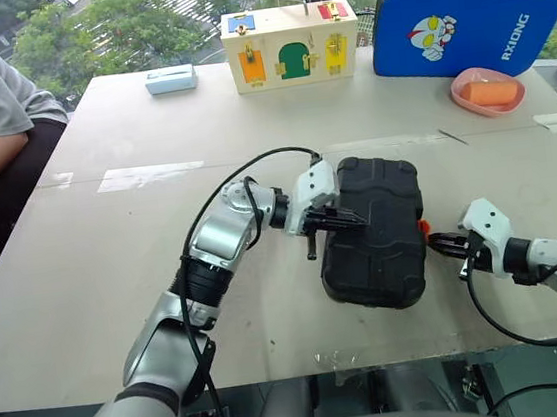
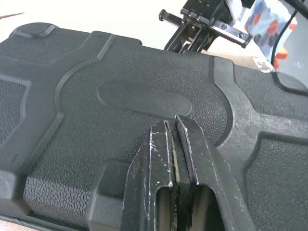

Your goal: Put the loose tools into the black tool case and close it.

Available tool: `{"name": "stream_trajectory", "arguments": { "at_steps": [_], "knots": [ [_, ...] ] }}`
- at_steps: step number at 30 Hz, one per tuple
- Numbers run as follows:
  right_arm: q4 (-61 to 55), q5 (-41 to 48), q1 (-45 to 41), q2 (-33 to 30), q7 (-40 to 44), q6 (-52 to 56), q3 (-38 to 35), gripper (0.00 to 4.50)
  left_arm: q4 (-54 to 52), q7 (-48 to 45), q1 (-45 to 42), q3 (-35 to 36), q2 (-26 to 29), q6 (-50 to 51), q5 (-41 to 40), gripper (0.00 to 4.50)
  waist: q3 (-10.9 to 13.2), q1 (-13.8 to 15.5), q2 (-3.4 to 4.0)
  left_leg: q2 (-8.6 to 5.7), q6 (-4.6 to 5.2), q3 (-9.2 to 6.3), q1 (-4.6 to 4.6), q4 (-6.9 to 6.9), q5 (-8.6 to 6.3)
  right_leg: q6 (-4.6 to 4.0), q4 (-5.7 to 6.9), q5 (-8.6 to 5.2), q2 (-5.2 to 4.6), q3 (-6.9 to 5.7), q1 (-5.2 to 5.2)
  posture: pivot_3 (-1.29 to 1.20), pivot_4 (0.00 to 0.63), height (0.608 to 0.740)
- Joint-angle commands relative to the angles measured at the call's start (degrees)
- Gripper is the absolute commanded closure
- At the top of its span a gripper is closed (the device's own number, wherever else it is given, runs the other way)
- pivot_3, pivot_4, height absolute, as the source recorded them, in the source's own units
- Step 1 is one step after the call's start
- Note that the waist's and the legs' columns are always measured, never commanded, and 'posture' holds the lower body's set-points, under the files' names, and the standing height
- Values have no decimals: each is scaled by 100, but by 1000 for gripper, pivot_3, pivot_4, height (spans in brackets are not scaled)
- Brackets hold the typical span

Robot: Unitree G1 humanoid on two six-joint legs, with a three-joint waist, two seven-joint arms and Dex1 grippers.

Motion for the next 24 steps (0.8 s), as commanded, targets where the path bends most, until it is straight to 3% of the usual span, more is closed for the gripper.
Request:
{"name": "stream_trajectory", "arguments": {
  "at_steps": [1, 9, 17, 24],
  "knots": [
    [-321, 260, -208, 198, 24, 47, -6, 4500, 287, -50, 16, -393, 45, -132, 455, 4426, 0, 1, 1, 0, 2, -1, 11, -6, -1, 0, -8, 0, 0, -1, 11, 0, 150, 735],
    [-682, 588, -822, 516, -114, 488, -180, 4500, 444, -141, 28, -445, 58, -292, 657, 4426, 1, -48, 3, 3, 4, -2, 15, -15, -2, 0, -15, 0, 5, 3, 11, 0, 150, 735],
    [-1346, 1198, -726, 439, 153, 1203, -311, 4500, 512, -62, 90, -512, 46, -391, 787, 4426, 3, -119, 6, 4, 5, -3, 16, -21, -3, 0, -16, 0, 1, 9, 9, 0, 150, 735],
    [-1438, 1231, -1059, 582, -1, 1408, -335, 4500, 759, -28, 37, -572, 1, -647, 982, 4426, 3, -155, 6, 4, 6, -2, 19, -21, -3, 0, -15, 0, 2, 13, 9, 0, 150, 735]
  ]
}}
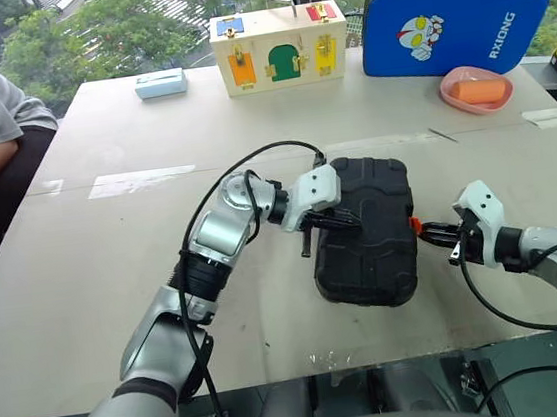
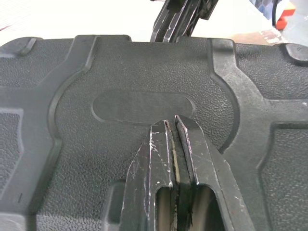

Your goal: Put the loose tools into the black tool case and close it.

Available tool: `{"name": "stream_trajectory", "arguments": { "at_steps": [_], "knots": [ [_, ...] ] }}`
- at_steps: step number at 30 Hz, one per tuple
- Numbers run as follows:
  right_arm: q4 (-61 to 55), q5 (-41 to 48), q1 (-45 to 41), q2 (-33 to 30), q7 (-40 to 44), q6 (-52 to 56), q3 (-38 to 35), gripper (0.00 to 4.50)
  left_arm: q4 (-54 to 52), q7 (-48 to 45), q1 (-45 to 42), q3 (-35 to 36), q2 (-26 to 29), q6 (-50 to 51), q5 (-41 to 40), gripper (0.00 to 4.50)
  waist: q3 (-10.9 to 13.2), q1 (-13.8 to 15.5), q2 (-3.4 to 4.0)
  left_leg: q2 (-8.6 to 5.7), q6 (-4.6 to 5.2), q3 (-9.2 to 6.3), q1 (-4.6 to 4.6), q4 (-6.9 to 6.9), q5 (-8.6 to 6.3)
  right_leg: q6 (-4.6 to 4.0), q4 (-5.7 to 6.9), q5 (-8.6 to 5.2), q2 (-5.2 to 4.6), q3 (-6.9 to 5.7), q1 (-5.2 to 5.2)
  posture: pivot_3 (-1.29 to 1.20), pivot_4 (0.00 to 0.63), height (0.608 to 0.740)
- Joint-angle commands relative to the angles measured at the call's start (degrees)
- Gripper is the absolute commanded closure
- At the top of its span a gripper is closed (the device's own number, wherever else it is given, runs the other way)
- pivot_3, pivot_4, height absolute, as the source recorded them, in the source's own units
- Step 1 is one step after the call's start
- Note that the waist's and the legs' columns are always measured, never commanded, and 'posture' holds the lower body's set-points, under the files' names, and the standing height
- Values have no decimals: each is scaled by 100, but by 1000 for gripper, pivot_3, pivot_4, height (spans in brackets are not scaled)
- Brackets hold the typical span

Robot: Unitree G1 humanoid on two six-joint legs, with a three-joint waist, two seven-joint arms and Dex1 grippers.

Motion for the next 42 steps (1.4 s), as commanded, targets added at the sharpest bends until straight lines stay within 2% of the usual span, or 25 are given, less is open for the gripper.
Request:
{"name": "stream_trajectory", "arguments": {
  "at_steps": [1, 12, 19, 30, 33, 36, 42],
  "knots": [
    [-859, 637, -551, 249, 183, -257, -62, 4500, 454, 103, 219, -507, -66, 51, 551, 4426, 0, -9, 0, 0, 0, 1, 1, 0, 0, 0, 0, 0, 0, 2, 0, 0, 150, 735],
    [-620, -68, -440, 123, 197, -862, 137, 4500, 843, 81, 51, -813, -256, -203, 1041, 4426, -1, 8, 0, -2, 1, 2, 4, 4, 0, 1, 0, 1, 5, 4, 4, 0, 150, 735],
    [-820, 272, -482, 200, 259, -642, -72, 4500, 1269, 20, -97, -1011, -296, -611, 1478, 4426, -3, 8, 0, -3, 1, 4, 7, 8, 0, 8, 0, 5, 5, 8, 8, 0, 150, 735],
    [-1144, 483, -702, 281, 143, -394, -329, 4500, 1338, -101, -136, -932, -378, -620, 1431, 4426, -6, 4, 2, -3, 1, 5, 11, 8, 0, 9, 3, 5, 6, 12, 9, 0, 150, 735],
    [-1069, 465, -737, 109, 263, -455, -442, 4500, 1318, -95, -98, -902, -372, -604, 1413, 4426, -58, 83, 44, -3, 2, 5, 12, 8, -1, 10, -4, 6, 5, 13, 14, 0, 150, 735],
    [-925, 511, -746, -144, 406, -507, -575, 4500, 1254, -98, -46, -851, -378, -567, 1391, 4426, -97, 258, -19, -5, 6, -45, 5, 3, -5, 11, -40, 2, 6, -27, 36, 0, 150, 735],
    [41, 164, -559, -894, 977, -1274, -681, 4500, 1041, -126, 49, -738, -321, -395, 1277, 4426, -103, 234, -9, -7, 11, -22, 11, -3, -9, 11, -47, 2, 0, -22, 40, 0, 150, 735]
  ]
}}
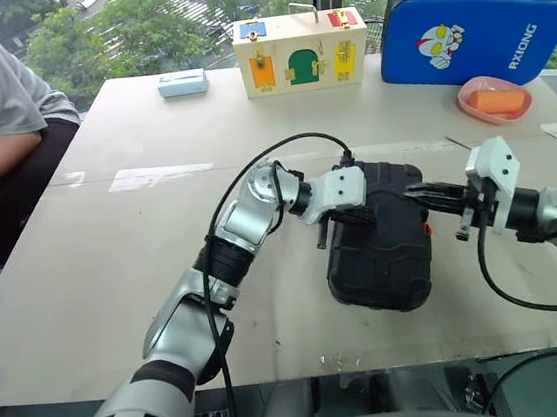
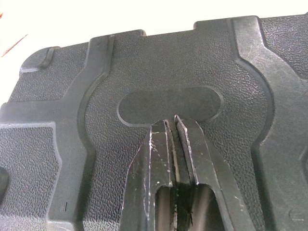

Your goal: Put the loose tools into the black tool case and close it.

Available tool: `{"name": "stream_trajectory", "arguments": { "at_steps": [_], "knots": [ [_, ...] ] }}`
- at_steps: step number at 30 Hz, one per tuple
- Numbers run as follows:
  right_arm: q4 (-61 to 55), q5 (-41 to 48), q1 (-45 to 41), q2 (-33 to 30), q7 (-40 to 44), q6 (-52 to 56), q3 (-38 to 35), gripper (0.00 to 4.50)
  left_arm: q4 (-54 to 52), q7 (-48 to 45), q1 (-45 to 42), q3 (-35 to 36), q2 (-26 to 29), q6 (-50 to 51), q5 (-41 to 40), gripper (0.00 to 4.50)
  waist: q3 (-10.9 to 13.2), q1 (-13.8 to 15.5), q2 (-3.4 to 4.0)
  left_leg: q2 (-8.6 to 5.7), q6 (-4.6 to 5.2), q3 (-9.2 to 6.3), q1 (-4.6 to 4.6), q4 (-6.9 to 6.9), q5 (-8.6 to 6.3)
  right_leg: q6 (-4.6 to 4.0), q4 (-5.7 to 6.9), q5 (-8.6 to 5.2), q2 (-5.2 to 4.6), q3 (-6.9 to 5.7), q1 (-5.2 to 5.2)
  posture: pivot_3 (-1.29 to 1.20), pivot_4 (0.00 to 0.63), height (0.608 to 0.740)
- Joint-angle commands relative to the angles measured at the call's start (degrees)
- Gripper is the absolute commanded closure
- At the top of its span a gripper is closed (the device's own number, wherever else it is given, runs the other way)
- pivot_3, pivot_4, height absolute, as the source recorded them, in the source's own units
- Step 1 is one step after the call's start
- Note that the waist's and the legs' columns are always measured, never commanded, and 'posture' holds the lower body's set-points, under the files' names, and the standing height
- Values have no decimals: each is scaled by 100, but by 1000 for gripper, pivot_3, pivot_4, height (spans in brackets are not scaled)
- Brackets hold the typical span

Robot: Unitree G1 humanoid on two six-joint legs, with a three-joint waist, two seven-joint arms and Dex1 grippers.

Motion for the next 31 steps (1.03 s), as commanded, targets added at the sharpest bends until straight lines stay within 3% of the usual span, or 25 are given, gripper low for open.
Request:
{"name": "stream_trajectory", "arguments": {
  "at_steps": [1, 6, 10, 11, 12, 13, 15, 16, 18, 20, 21, 26, 31],
  "knots": [
    [723, -296, -75, -344, 267, -651, -247, 4500, 332, -202, 465, -478, 238, 400, 385, 4426, -1, -29, 2, 0, 0, 0, 3, 0, 0, 0, 1, 0, 0, 0, 3, 0, 150, 735],
    [1345, -452, -31, -440, 313, -1126, -212, 4500, -58, -93, 551, -40, 321, 894, 4, 4426, -3, -103, 9, 1, 0, -1, 8, -12, 0, -1, -4, -1, 0, 1, 6, 0, 150, 735],
    [1260, -270, 136, -551, 446, -1137, -399, 4500, -911, 121, 638, 1130, 527, 2337, -1116, 4426, 3, -147, 20, 6, 0, 0, -4, -33, 0, -4, 9, -2, -3, 30, -31, 0, 150, 735],
    [1239, -72, 228, -657, 671, -1040, -526, 4500, -1238, -35, 765, 1417, 798, 2610, -1447, 4426, 13, -160, 30, 6, 0, 0, -8, -35, 0, -6, 13, -3, -2, 32, -39, 0, 150, 735],
    [1224, 68, 294, -731, 832, -970, -612, 3996, -1479, -147, 863, 1584, 996, 2789, -1666, 3826, 19, -171, 36, 6, 0, 1, -9, -40, 1, -7, 15, -4, -1, 36, -46, 0, 150, 735],
    [1210, 296, 424, -916, 1204, -893, -793, 3826, -1859, -369, 1125, 1894, 1458, 3069, -1953, 3637, 35, -203, 50, 6, 0, 2, -11, -41, 1, -7, 14, -4, -1, 38, -47, 0, 150, 735],
    [1305, 657, 590, -1282, 1802, -714, -1100, 3043, -2480, -680, 1651, 2433, 2312, 3623, -2445, 2910, 74, -264, 67, 6, 0, 9, -11, -59, 1, -8, 9, -4, -3, 54, -54, 0, 150, 735],
    [1415, 794, 618, -1443, 2021, -642, -1230, 2420, -2738, -768, 1911, 2691, 2715, 3901, -2684, 2281, 84, -262, 67, 6, -1, 11, -19, -64, 1, -10, 10, -5, -3, 63, -71, 0, 150, 735],
    [1618, 966, 615, -1704, 2293, -449, -1385, 1533, -3070, -773, 2293, 3080, 3237, 4213, -2968, 1435, 106, -236, 59, 5, -1, 8, -20, -68, 1, -11, 6, -6, -5, 71, -78, 0, 150, 735],
    [1824, 1069, 662, -1983, 2662, -297, -1502, 401, -3366, -657, 2608, 3457, 3595, 4339, -3108, 285, 114, -172, 62, 0, -1, 8, -20, -64, 1, -10, 1, -5, -24, 72, -71, 0, 150, 735],
    [1888, 1098, 685, -2069, 2791, -266, -1531, 27, -3471, -589, 2704, 3571, 3700, 4385, -3177, 6, 119, -122, 64, -1, -1, 8, -19, -62, 1, -10, -1, -5, -30, 74, -68, 0, 150, 735],
    [2071, 1186, 826, -2268, 3128, -194, -1773, 27, -3852, 85, 3271, 4557, 3899, 4248, -3263, 6, 129, -24, 60, -4, -2, 3, -15, -59, 0, -9, -14, -4, -39, 68, -53, 0, 150, 735],
    [2157, 1040, 791, -1918, 2807, -620, -1876, 27, -4143, 405, 3496, 4600, 3868, 4016, -3270, 6, 134, -29, 56, -4, -3, 3, -15, -65, 0, -9, -16, -4, -38, 70, -57, 0, 150, 735]
  ]
}}
